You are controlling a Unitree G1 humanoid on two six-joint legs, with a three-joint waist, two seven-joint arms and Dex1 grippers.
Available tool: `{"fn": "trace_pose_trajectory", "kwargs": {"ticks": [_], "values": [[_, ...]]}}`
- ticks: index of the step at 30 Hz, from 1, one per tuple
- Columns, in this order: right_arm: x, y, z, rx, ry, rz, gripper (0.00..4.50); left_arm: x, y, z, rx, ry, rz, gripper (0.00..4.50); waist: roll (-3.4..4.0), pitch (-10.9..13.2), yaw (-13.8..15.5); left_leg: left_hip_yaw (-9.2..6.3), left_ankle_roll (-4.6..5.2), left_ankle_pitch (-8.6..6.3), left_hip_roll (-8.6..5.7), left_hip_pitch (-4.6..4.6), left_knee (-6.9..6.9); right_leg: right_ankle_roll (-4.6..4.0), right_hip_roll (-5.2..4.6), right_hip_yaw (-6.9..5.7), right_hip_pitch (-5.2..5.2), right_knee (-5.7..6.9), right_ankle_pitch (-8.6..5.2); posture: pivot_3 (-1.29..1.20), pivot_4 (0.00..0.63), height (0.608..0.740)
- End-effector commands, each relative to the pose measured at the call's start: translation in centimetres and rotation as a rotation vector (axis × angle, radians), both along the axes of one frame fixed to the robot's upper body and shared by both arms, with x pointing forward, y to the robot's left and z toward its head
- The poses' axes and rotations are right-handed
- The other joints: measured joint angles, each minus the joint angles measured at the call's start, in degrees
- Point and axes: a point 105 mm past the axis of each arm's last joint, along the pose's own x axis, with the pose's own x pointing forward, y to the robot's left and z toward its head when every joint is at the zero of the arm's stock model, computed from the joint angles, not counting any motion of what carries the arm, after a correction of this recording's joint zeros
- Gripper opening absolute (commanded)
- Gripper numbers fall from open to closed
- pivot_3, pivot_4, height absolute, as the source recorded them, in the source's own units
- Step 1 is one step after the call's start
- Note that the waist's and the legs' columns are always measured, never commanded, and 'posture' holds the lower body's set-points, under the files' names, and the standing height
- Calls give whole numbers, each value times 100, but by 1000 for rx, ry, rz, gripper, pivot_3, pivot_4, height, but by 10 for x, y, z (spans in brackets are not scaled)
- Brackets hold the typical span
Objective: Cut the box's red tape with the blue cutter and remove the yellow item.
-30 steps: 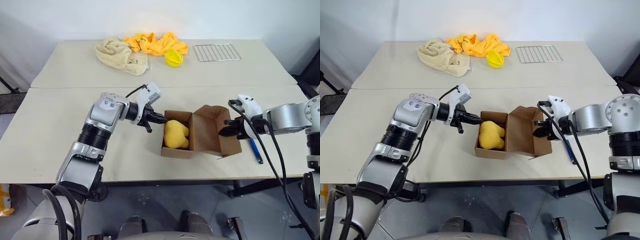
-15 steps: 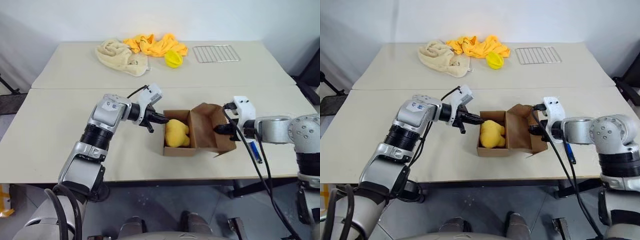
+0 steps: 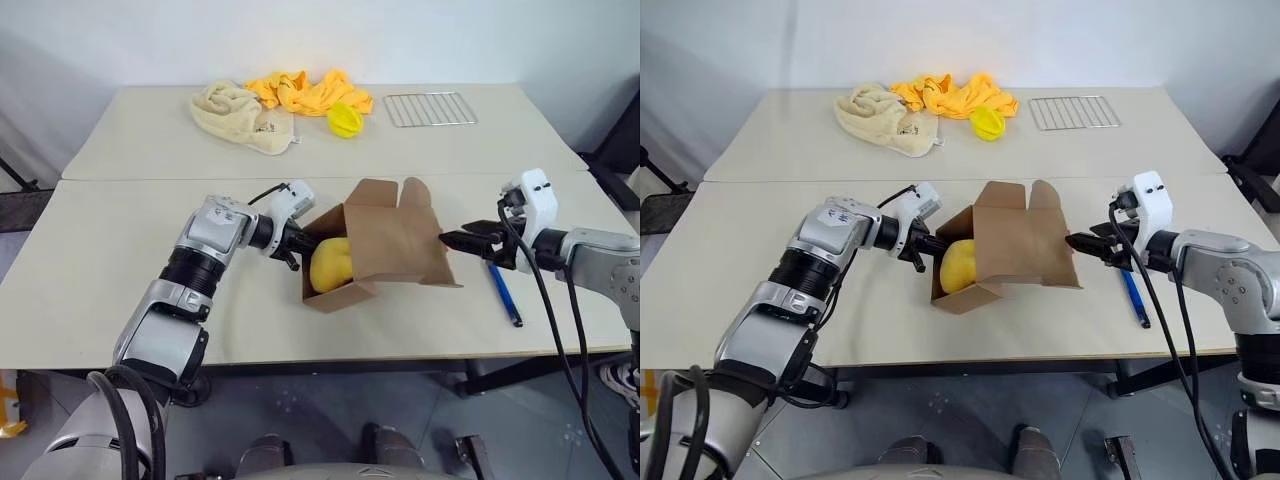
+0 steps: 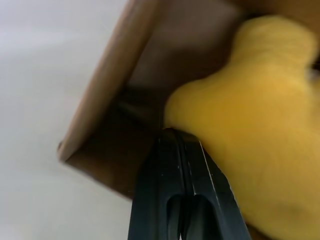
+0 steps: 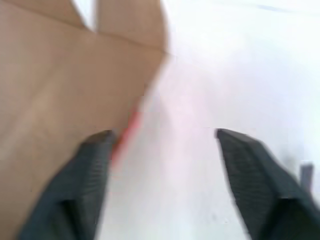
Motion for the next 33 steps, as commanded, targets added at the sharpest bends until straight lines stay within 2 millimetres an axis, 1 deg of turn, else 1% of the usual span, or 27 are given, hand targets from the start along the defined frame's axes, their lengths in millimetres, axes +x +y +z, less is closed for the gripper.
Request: {"fn": "trace_pose_trajectory", "kwargs": {"ticks": [1, 3, 5, 7, 8, 9, 11, 13, 15, 19, 22, 23, 24, 26, 28, 29, 32, 33], "values": [[1, 4, 9, -9, -57, 21, 4480, 2, -7, 6, 23, -28, -27, 0, -1, 1, 0, 0, 0, 0, 0, 0, -1, 0, 0, 0, 0, -1, 0, 0, 150, 740], [3, 2, 17, 4, -104, 16, 4480, 3, -9, 8, 24, -35, -38, 0, -1, 1, 2, 1, 0, 0, 0, 0, 0, 0, 0, 0, 0, -1, 0, 0, 150, 740], [3, -5, 28, 10, -162, 3, 4480, 3, -13, 11, 30, -46, -55, 0, -1, 3, 13, 1, 0, 0, 0, -1, 0, 0, 0, 0, 0, -1, 0, 0, 150, 740], [3, -9, 34, 14, -192, -2, 4480, 3, -15, 12, 32, -52, -64, 0, -1, 4, 27, 0, 0, 0, 0, -2, 0, 0, 0, 0, 0, -2, 0, 0, 150, 740], [1, -12, 48, 37, -266, 2, 4480, 4, -18, 17, 29, -62, -74, 0, -5, 6, 24, 0, 0, 0, -1, -2, 1, 0, 0, -1, 1, -4, 0, 0, 150, 740], [-1, -14, 58, 53, -321, 4, 4480, 4, -21, 20, 27, -69, -81, 0, -3, 13, 24, 0, 0, 0, -1, -2, 1, 0, 0, -1, 1, -4, 0, 0, 150, 740], [-6, -17, 72, 57, -405, 16, 4480, 4, -24, 26, 23, -77, -92, 0, -5, 16, 20, 1, 0, 0, -1, -4, 0, 1, 0, -1, -1, -4, 0, 0, 150, 740], [-18, -28, 83, -21, -457, 28, 4480, 4, -28, 43, 13, -115, -108, 0, -5, 22, 28, 0, 0, 0, -1, -4, -5, 1, 1, -2, -1, -8, 0, 0, 150, 740], [-25, -33, 85, -74, -467, 45, 4480, 4, -29, 51, 10, -134, -109, 0, -6, 26, 32, 0, 0, 0, -1, -7, -6, 1, 0, -4, -1, -12, 0, 0, 150, 740], [-38, -38, 89, -113, -484, 65, 4480, 5, -32, 67, -50, -147, -81, 0, -6, 27, 11, 2, 0, 0, -2, -4, -9, 3, 1, -2, 0, -16, 1, 0, 150, 740], [-47, -42, 87, -130, -482, 77, 4480, 5, -32, 84, -139, -143, -47, 0, -7, 29, 7, 2, 0, 0, -1, -3, -10, 3, 1, -2, -3, -12, 1, 0, 150, 740], [-52, -42, 85, -132, -471, 90, 4480, 7, -31, 92, -188, -137, -21, 0, -9, 31, 12, 2, 0, 0, -1, -3, -9, 3, 1, 0, -3, -12, 1, 0, 150, 740], [-57, -42, 83, -133, -459, 106, 4497, 7, -29, 100, -232, -130, -3, 182, -11, 34, 13, 2, 0, 0, -1, -3, -9, 3, 1, 0, -2, -13, 1, 0, 150, 740], [-67, -40, 79, -132, -443, 138, 4500, 8, -22, 108, -248, -146, 8, 581, -13, 36, 21, 2, 0, 0, -1, -3, -8, 3, 1, 0, -2, -13, 1, 0, 150, 740], [-78, -38, 76, -121, -426, 176, 4500, 8, -6, 115, -208, -173, 14, 1037, -13, 36, 42, 2, 0, 0, -2, -2, -7, 3, 1, 0, 0, -12, 1, 0, 150, 740], [-83, -38, 73, -123, -409, 191, 4500, 8, 0, 118, -192, -181, 16, 1149, -18, 39, 38, 0, 0, 0, -2, -3, -7, 3, 1, -2, 1, -13, 2, 0, 150, 740], [-96, -38, 62, -156, -371, 230, 4500, 5, 13, 119, -141, -189, -4, 2043, -19, 41, 20, 1, -2, 0, -1, -1, -12, 3, 4, -1, -1, -14, 1, 0, 150, 740], [-103, -37, 57, -158, -358, 262, 4500, 3, 17, 117, -105, -195, -33, 2291, -20, 41, 27, 3, -2, 0, -2, 0, -10, 3, 4, 1, 0, -14, 1, 0, 150, 740]]}}
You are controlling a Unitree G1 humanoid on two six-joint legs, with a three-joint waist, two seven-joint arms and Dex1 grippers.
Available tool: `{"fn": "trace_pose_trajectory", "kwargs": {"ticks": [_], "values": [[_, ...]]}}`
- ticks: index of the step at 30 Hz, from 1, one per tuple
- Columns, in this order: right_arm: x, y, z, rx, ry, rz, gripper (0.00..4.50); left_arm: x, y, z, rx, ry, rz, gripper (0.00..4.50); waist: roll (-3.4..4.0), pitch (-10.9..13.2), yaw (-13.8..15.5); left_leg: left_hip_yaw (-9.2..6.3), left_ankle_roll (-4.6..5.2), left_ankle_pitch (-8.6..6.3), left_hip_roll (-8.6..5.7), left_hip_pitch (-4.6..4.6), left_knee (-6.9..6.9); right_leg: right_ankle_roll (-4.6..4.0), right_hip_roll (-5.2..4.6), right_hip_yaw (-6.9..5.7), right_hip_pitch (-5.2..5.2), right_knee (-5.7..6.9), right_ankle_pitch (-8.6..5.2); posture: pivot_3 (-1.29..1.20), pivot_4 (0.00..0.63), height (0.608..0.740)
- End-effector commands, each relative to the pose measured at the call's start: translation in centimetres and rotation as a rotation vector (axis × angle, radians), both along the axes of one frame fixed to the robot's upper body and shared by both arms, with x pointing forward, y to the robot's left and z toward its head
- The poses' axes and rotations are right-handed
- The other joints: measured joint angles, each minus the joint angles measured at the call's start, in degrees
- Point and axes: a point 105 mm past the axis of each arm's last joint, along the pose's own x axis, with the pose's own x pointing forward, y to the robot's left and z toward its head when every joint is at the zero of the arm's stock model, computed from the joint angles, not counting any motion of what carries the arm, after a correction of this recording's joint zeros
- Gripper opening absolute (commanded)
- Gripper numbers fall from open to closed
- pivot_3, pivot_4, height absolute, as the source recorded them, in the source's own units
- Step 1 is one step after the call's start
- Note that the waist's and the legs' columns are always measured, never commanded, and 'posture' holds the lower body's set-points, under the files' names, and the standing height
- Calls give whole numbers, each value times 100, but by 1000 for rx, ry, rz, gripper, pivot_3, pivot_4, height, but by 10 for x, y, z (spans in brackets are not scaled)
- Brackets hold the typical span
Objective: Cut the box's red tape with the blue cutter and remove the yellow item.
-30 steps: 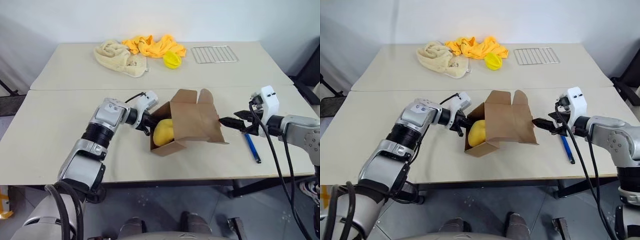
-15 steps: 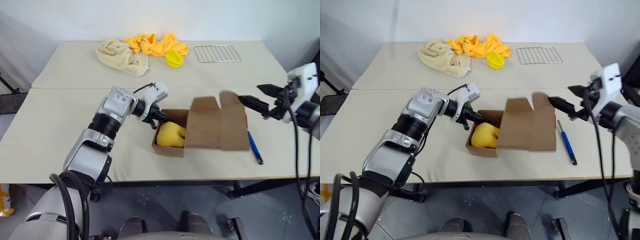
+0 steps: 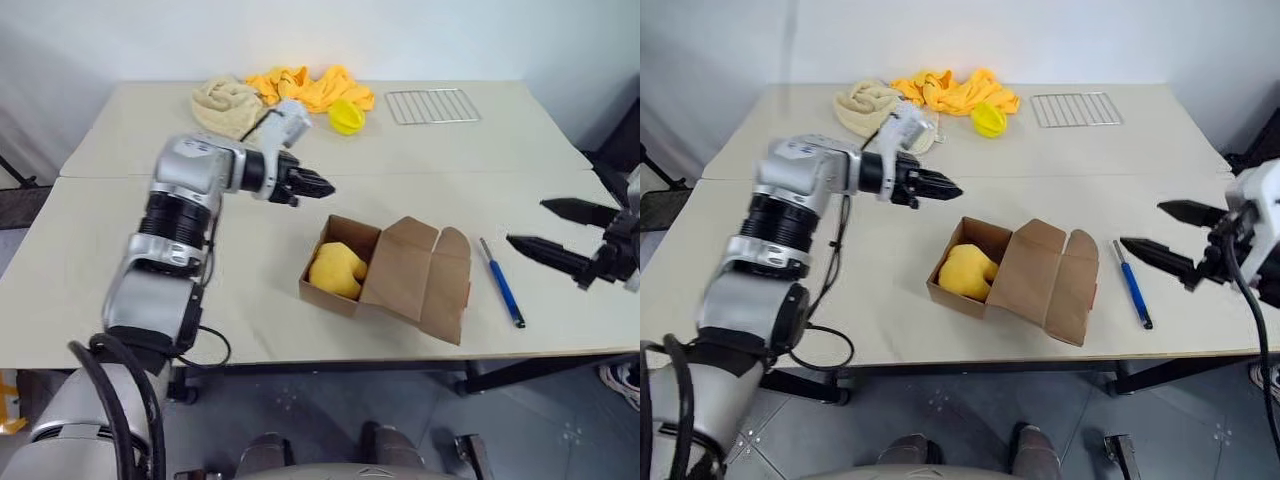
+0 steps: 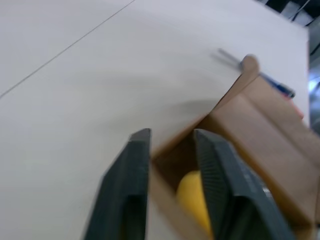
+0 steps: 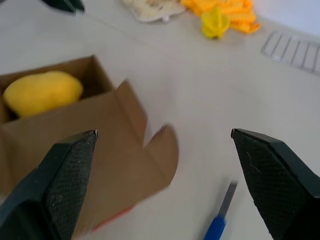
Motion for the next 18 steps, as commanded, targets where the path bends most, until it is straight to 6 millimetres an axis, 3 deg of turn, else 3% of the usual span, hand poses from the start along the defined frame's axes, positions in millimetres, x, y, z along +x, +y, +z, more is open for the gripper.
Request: {"fn": "trace_pose_trajectory", "kwargs": {"ticks": [1, 3, 7, 11, 18], "values": [[-24, 8, 8, -74, -39, 94, 4500, -11, 0, 12, 89, -69, -110, 2639, -4, 2, 21, 0, 0, 0, 0, 0, 0, 0, 0, 0, 0, -1, 0, 0, 150, 740], [-37, 10, 2, -66, -50, 161, 4500, -18, -4, 3, 156, -82, -199, 3261, -5, 3, 30, -2, -1, 0, 0, -1, 3, 0, 0, -1, 1, 1, 0, 0, 150, 740], [-54, 17, -16, -94, -49, 249, 4500, -36, -35, -11, 268, -124, -407, 4475, -21, 11, 109, -4, -3, -2, 0, 5, 5, 0, 0, -2, 13, -3, 0, 0, 150, 740], [-53, 17, -19, -94, -69, 208, 4500, -49, -50, -26, 435, -205, -606, 4475, -23, 14, 83, -2, 0, -4, 0, 7, 10, 0, 0, 4, 10, 3, 0, 0, 150, 740], [-58, 30, -22, -73, -132, 180, 4500, -42, -64, -61, 701, -282, -744, 4475, -23, 15, 82, -1, 1, -5, 0, 12, 6, -1, 1, 8, 10, 3, 0, 0, 150, 740]]}}
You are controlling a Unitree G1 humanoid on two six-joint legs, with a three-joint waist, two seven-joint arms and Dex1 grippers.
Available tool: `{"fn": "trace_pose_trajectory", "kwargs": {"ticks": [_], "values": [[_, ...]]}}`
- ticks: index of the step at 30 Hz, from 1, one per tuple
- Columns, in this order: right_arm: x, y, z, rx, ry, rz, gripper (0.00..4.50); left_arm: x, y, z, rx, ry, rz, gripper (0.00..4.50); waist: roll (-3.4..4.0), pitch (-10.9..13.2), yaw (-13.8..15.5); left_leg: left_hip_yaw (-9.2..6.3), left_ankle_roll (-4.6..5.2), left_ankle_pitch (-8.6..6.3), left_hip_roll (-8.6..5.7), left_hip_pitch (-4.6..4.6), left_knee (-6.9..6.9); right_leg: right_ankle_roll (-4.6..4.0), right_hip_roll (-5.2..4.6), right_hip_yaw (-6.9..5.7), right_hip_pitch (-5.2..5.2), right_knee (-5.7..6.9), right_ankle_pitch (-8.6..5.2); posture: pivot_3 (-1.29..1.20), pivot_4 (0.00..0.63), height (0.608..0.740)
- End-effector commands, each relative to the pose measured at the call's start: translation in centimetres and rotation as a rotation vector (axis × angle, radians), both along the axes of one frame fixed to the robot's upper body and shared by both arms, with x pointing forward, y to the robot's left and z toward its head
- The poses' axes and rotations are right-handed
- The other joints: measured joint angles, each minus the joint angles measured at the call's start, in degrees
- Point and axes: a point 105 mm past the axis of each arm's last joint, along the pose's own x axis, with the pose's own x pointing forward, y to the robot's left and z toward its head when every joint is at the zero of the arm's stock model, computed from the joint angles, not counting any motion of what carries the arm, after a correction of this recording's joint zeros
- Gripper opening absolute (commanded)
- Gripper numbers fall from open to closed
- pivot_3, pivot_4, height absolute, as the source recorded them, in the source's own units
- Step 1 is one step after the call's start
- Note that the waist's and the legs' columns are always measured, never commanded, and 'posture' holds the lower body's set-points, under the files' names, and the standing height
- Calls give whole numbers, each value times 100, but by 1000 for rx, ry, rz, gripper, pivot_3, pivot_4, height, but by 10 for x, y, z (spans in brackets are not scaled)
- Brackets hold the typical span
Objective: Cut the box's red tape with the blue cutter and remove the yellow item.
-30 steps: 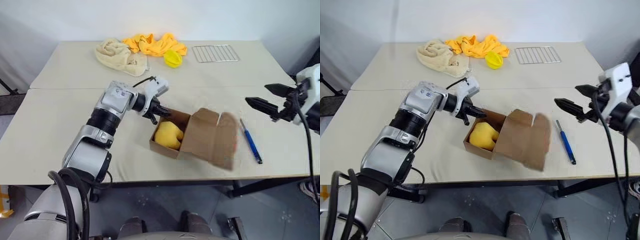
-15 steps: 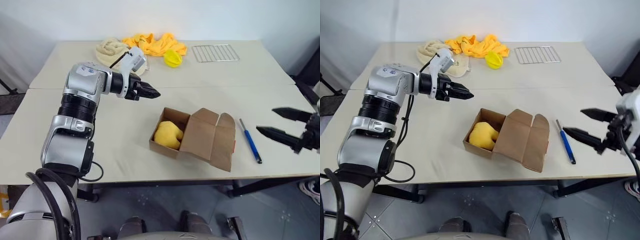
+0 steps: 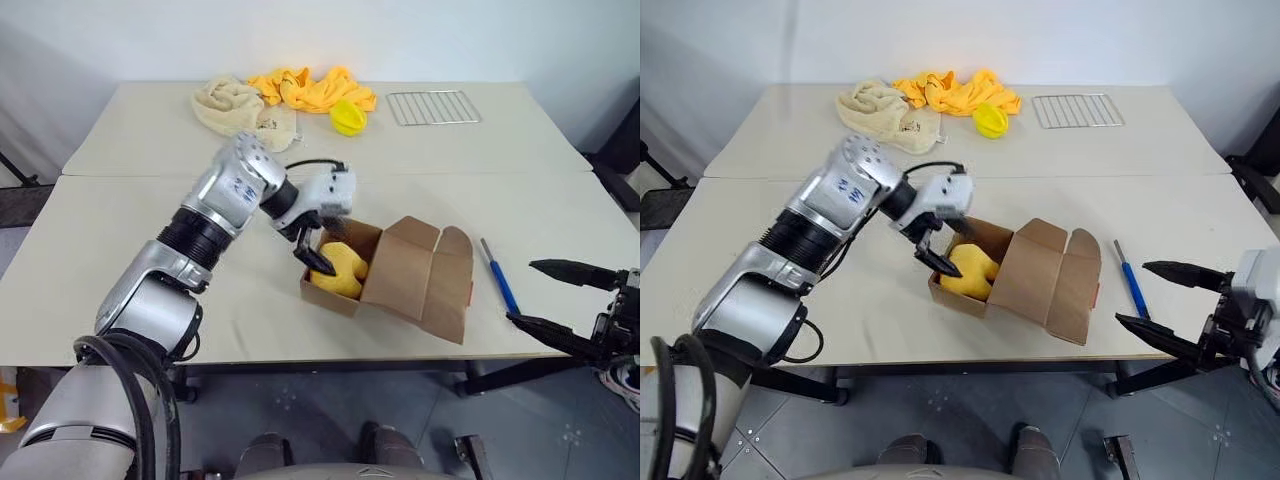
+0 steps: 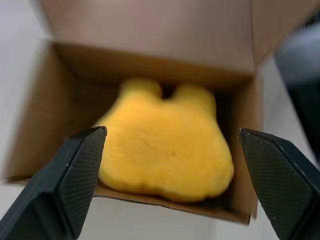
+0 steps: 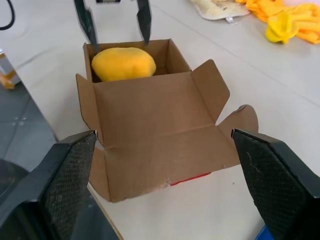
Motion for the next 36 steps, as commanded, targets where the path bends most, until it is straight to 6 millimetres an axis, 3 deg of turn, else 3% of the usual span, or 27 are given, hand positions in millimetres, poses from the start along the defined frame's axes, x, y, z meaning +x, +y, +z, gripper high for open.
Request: {"fn": "trace_pose_trajectory", "kwargs": {"ticks": [1, 5, 7, 18, 22, 31, 36], "values": [[-7, 11, 6, -10, -71, 0, 4500, 6, -17, -4, 68, -115, -89, 4475, 0, 0, 45, -1, 1, 0, 0, 0, 2, 0, 0, 0, 1, 0, 0, 0, 150, 740], [-14, 19, 5, -10, -92, -25, 4500, 17, -24, -21, 122, -204, -124, 4475, -1, 0, 114, -3, 9, -5, 0, -5, 9, -2, -1, -1, 2, -2, 1, 0, 150, 740], [-17, 21, 7, -6, -102, -36, 4500, 17, -32, -19, 82, -220, -147, 4295, -1, 0, 109, -2, 11, -7, 0, -4, 10, -3, -1, 1, 2, -1, 2, 0, 150, 740], [-20, 15, 13, 3, -118, -70, 4500, 23, -48, 10, -42, -255, -114, 1160, -3, 2, 101, -5, 19, -11, -1, -4, 8, -8, -1, 0, 1, -2, 5, 0, 150, 740], [-11, 7, 20, -11, -121, -57, 4500, 26, -46, 49, -193, -260, -11, 136, -4, 4, 87, -4, 19, -11, -1, -5, 10, -8, -1, 1, 1, -3, 5, 0, 150, 740], [11, -1, 42, -3, -137, 26, 4500, 33, -23, 104, -462, -236, 296, 21, -6, 5, 74, -6, 19, -10, -2, -4, 10, -6, 1, 4, 0, -2, 6, 0, 150, 740], [29, -8, 57, 72, -172, 84, 4500, 32, -6, 108, -590, -113, 487, 21, -5, 5, 52, -5, 17, -9, -2, 0, 8, -5, 2, 4, 0, 0, 6, 0, 150, 740]]}}
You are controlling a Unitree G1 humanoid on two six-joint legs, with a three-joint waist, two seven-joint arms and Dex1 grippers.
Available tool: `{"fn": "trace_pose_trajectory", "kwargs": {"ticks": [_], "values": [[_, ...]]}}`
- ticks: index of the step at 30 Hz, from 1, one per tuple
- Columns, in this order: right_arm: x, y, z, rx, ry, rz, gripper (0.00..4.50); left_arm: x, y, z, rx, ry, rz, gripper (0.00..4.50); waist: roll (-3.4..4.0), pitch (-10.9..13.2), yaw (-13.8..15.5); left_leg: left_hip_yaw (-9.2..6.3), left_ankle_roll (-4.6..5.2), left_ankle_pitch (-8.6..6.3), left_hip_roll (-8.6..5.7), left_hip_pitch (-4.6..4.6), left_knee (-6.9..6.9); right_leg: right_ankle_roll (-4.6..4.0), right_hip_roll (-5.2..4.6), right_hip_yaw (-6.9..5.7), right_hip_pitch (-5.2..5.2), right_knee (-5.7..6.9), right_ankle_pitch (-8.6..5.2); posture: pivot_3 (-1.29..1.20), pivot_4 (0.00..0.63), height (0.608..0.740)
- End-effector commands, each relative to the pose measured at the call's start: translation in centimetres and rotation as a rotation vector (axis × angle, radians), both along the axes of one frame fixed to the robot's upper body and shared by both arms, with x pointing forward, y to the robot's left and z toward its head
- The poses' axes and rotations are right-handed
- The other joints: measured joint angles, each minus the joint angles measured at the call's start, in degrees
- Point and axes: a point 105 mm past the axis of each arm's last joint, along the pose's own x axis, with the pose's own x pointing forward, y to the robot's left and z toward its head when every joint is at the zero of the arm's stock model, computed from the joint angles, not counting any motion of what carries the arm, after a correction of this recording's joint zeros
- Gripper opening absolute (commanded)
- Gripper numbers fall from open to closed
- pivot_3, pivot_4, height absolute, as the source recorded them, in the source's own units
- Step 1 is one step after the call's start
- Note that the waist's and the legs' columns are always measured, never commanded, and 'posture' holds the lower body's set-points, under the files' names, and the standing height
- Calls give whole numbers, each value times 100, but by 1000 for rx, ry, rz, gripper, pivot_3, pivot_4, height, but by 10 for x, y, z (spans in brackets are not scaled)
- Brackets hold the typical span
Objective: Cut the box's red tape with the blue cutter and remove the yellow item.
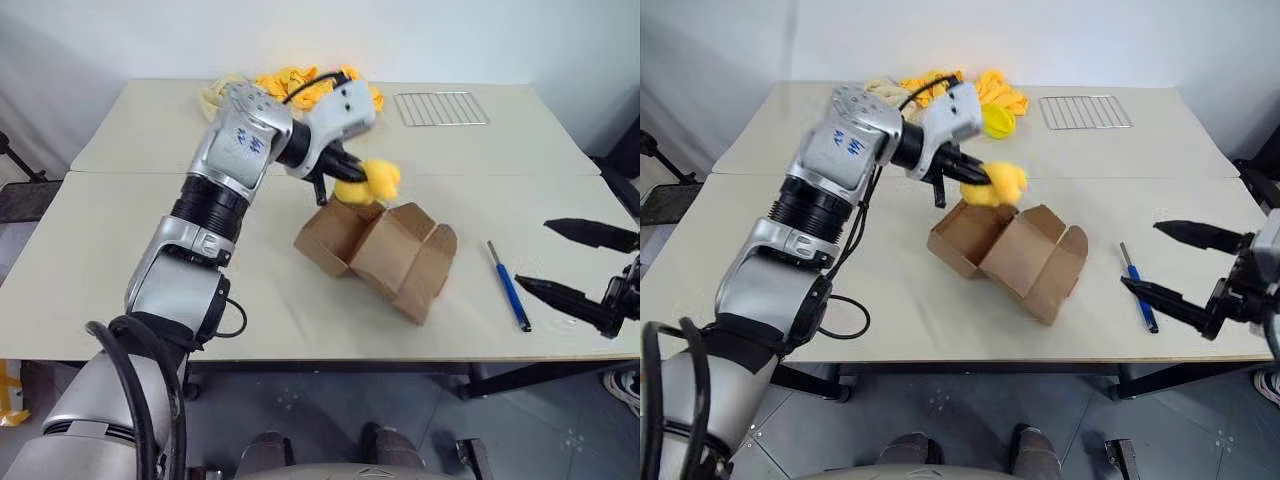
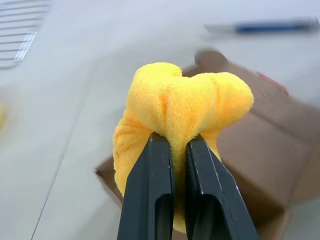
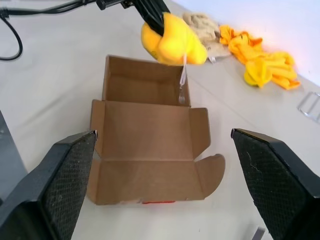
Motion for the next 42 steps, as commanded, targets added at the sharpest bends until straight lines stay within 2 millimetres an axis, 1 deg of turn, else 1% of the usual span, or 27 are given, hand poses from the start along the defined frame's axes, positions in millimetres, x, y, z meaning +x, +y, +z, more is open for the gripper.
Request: {"fn": "trace_pose_trajectory", "kwargs": {"ticks": [1, 3, 5, 8, 9, 10, 11, 12, 14, 16, 17, 19, 21, 24, 28, 29, 32, 35, 36, 39, 42], "values": [[9, -2, 15, 40, -52, 58, 4500, -4, 13, 6, -116, 66, 89, 21, 2, 0, -30, 3, 0, 0, 0, 1, 0, 0, 0, 2, 0, -1, 0, 0, 150, 740], [16, -1, 19, 29, -52, 78, 4500, -2, 23, 0, -146, 95, 166, 21, 4, 1, -58, 2, -3, 2, 0, 5, -1, 1, 0, 2, 0, 3, 0, 0, 150, 740], [22, 2, 24, 23, -54, 105, 4500, 6, 45, -1, -197, 108, 310, 21, 6, 2, -103, 1, -5, 3, 0, 3, -1, 1, 1, 1, 0, 6, 0, 0, 150, 740], [26, 4, 25, 15, -41, 138, 4500, 21, 90, -6, -246, 109, 584, 21, 6, 9, -144, 0, -5, 3, 0, 1, -1, 1, 0, 1, -1, 5, 1, 0, 150, 740], [27, 5, 25, 14, -33, 149, 4500, 25, 113, -14, -225, 98, 694, 21, 7, 9, -149, 0, -6, 3, 0, 2, -2, 1, 0, 1, -2, 4, 1, 0, 150, 740], [29, 4, 26, 13, -28, 158, 4500, 26, 130, -21, -203, 95, 782, 21, 7, 9, -163, 1, -6, 3, 0, 3, -6, 1, 0, 1, -2, 3, 0, 0, 150, 740], [31, 3, 26, 12, -23, 167, 4500, 25, 142, -29, -190, 107, 848, 21, 7, 8, -176, 1, -7, 3, 0, 8, -9, 1, 1, 0, -2, 3, 0, 0, 150, 740], [32, 3, 26, 11, -18, 176, 4500, 22, 150, -36, -180, 119, 894, 21, 7, 8, -176, 2, -7, 4, 0, 13, -11, 1, 1, 0, -2, 3, 1, 0, 150, 740], [35, 3, 26, 10, -9, 197, 4500, 17, 160, -48, -174, 155, 948, 21, 7, 9, -174, 3, -8, 4, 0, 12, -10, 1, 1, -1, -2, 4, 1, 0, 150, 740], [38, 1, 26, 10, 0, 209, 4500, 15, 162, -57, -173, 179, 982, 21, 6, 10, -121, 1, -8, 4, 0, 8, -1, 2, 0, -2, -2, 6, 1, 0, 150, 740], [41, 1, 25, 7, 8, 218, 4500, 14, 165, -66, -162, 202, 1010, 21, 4, 10, -109, 0, -8, 4, 0, 5, 2, 2, 0, -3, -2, 6, 1, 0, 150, 740], [46, 6, 24, 3, 21, 243, 4500, 11, 175, -81, -130, 228, 1064, 21, 4, 11, -114, -1, -8, 4, 0, 1, 9, 4, 0, -3, 1, 5, 2, 0, 150, 740], [50, 8, 24, 3, 27, 266, 4500, 9, 180, -88, -125, 259, 1117, 21, 4, 11, -139, 1, -9, 3, 0, 3, 6, 4, 0, -1, 0, 6, 2, 0, 150, 740], [55, 15, 28, -4, 30, 301, 4500, 5, 202, -84, -102, 235, 1236, 924, 5, 11, -167, 1, -13, 5, 0, 7, -2, 4, 2, -2, -4, 7, 2, 0, 150, 740], [55, 10, 32, 0, 31, 312, 4500, 4, 205, -73, -67, 189, 1216, 2189, 5, 11, -185, 3, -17, 8, 0, 10, -9, 4, 2, -2, -6, 7, 2, 0, 150, 740], [54, 11, 33, 5, 30, 324, 4500, 4, 207, -67, -68, 175, 1214, 2543, 5, 11, -185, 5, -17, 7, 0, 10, -8, 4, 2, -2, -6, 6, 2, 0, 150, 740], [53, 14, 36, 20, 32, 357, 4500, 4, 213, -52, -97, 140, 1209, 3323, 6, 12, -158, 6, -17, 7, 0, 8, -4, 4, 1, -1, -7, 8, 2, 0, 150, 740], [53, 18, 37, 38, 33, 384, 4500, 1, 206, -41, -181, 149, 1125, 4216, 6, 12, -145, 5, -17, 7, 0, 8, -3, 4, 1, -1, -5, 7, 2, 0, 150, 740], [55, 19, 37, 48, 33, 393, 4500, 0, 202, -37, -205, 119, 1079, 4469, 6, 12, -150, 5, -18, 7, 0, 9, -2, 4, 1, -1, -5, 8, 2, 0, 150, 740], [56, 20, 37, 53, 38, 410, 4500, -9, 199, -29, -256, 30, 970, 4469, 7, 12, -170, 6, -18, 7, 0, 10, -3, 4, 1, 0, -7, 11, 2, 0, 150, 740], [61, 20, 38, 52, 30, 400, 4500, -23, 212, -38, -228, 13, 904, 4469, 8, 13, -224, 7, -20, 7, 1, 10, -6, 4, 1, 0, -13, 13, 2, 0, 150, 740]]}}
